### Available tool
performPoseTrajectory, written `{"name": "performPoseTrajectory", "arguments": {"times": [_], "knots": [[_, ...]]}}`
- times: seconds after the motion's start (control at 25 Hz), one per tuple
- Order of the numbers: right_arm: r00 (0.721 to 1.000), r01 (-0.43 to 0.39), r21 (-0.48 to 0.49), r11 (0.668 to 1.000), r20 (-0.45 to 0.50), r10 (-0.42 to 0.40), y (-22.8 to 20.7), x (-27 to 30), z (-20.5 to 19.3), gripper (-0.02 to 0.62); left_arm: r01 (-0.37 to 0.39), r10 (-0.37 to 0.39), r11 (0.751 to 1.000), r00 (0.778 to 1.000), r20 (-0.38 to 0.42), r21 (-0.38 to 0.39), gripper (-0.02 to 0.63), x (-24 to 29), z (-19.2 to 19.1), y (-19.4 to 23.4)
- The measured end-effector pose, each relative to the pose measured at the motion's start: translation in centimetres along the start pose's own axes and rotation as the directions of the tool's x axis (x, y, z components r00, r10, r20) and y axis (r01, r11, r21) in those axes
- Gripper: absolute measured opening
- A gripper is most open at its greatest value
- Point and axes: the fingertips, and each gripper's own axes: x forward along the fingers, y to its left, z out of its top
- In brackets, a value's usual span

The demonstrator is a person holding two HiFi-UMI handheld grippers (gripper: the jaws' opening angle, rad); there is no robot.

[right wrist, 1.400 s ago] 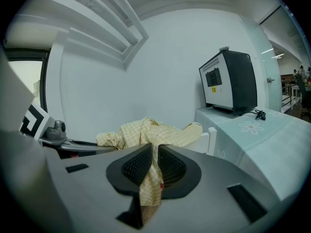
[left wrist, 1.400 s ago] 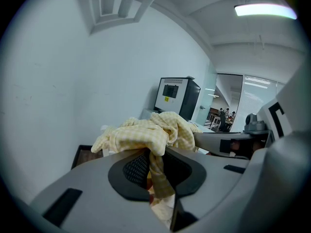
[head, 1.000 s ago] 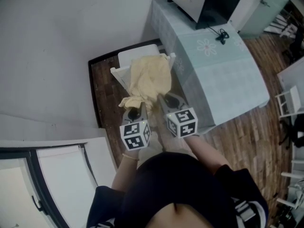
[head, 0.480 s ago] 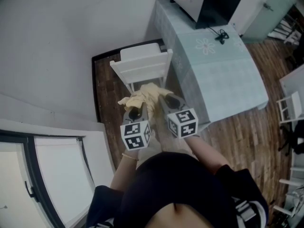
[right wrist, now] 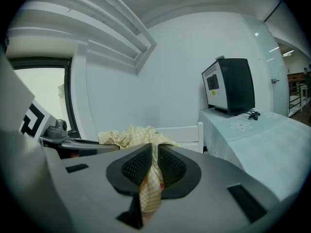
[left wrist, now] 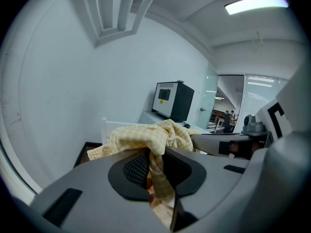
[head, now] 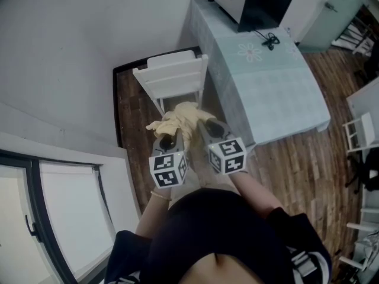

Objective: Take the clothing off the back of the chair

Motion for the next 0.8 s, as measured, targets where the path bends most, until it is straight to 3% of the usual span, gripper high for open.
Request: {"name": "performPoseTrajectory", "arguments": {"times": [0.8], "knots": [[1.000,-0.016,-0.036,0.999,0.021,0.016,1.1,-7.5,-2.7,0.049,-0.003,0.004,1.000,0.999,0.033,-0.007,0.055,-5.2,-3.3,-4.7]]}}
